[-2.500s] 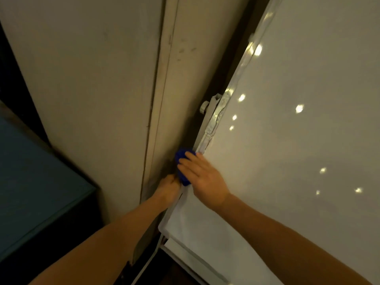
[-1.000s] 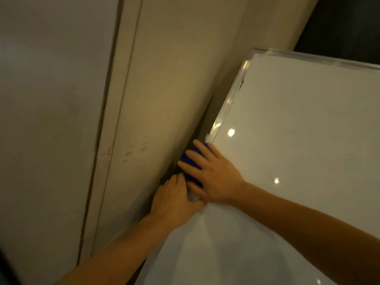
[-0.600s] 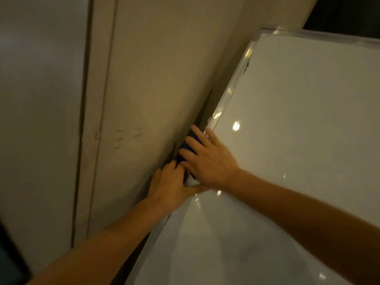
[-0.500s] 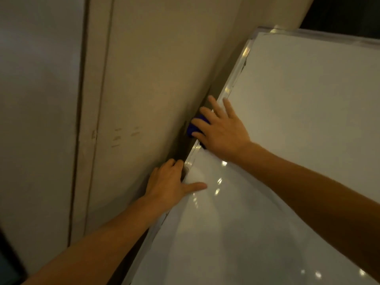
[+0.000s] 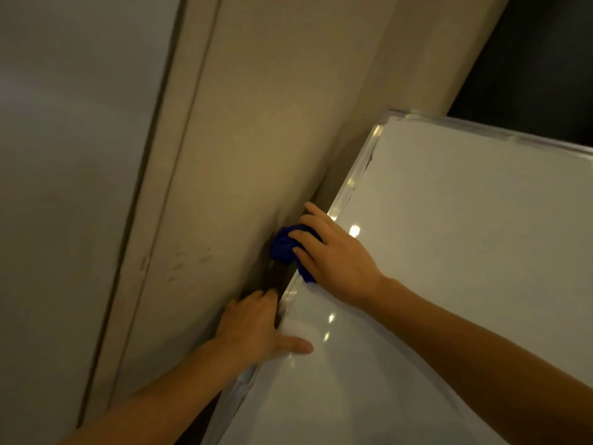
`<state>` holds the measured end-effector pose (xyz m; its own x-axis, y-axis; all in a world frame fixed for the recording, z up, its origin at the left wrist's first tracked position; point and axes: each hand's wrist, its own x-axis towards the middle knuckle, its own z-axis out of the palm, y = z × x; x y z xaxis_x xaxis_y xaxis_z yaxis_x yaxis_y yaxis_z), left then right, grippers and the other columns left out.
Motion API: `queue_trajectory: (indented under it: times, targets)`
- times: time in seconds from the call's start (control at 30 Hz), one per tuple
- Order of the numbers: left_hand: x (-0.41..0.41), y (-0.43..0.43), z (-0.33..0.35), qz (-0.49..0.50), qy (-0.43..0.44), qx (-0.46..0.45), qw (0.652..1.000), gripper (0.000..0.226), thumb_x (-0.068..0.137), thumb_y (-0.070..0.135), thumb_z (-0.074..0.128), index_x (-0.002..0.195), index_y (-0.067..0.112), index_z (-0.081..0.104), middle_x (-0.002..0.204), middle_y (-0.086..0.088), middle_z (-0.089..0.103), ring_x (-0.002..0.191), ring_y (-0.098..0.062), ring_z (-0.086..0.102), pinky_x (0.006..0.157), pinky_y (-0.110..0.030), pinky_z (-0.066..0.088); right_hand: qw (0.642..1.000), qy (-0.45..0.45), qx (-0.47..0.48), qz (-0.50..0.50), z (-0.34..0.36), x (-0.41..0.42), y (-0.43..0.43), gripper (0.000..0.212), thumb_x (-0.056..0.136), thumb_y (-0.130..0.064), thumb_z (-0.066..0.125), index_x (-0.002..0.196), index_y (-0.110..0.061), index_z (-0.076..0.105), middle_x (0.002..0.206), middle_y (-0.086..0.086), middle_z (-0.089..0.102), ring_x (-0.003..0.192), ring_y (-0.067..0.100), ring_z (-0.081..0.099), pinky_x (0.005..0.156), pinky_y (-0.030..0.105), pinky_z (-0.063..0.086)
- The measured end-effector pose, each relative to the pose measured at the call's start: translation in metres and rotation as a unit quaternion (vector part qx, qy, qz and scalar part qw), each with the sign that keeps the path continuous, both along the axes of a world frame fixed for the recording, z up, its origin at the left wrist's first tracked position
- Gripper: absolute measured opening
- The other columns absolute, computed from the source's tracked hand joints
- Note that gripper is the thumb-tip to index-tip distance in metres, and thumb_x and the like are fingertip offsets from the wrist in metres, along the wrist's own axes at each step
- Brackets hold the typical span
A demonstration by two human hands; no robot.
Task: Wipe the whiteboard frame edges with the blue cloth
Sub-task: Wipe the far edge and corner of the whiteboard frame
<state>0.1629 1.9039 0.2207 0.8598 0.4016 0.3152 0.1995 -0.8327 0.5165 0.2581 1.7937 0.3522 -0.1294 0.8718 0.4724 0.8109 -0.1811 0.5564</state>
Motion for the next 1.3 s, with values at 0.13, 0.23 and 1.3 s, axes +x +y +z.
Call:
queue_trajectory:
  times: [0.13,0.23,1.3]
  targets:
    - [0.01,0.007,0.029,-0.078,0.007,-0.017,0.997,0.119,0.033,0.086,0.068,0.13,0.026,0.034,0.129,0.01,0.045,0.115,-0.014,0.047,0.092,-0.034,0.046,0.997,-0.06,0.049,-0.023,0.041,0.013,0.003,0.028,0.096,-0.016,0.059,0.119,0.0,0.063,0.129,0.02,0.058,0.137,0.04,0.039,0.109,0.042,0.04]
    - [0.019,0.001,0.052,-0.172,-0.108,-0.152,0.967,0.09,0.046,0.068,0.082,0.122,0.045,0.041,0.113,0.048,0.048,0.106,0.017,0.049,0.086,-0.006,0.044,0.993,-0.096,-0.022,-0.069,0.035,0.011,0.013,0.039,0.098,-0.03,0.047,0.126,-0.007,0.063,0.134,0.015,0.057,0.141,0.043,0.03,0.117,0.049,0.026]
    - [0.085,-0.031,0.053,0.025,-0.31,-0.263,0.913,0.073,0.046,0.095,0.051,0.065,0.025,0.05,0.057,0.007,0.057,0.052,-0.002,0.058,0.044,-0.015,0.04,0.979,-0.092,-0.029,-0.181,0.102,0.062,-0.002,0.055,0.099,-0.06,0.015,0.13,-0.04,0.056,0.151,0.004,0.037,0.147,0.036,0.012,0.118,0.056,0.007]
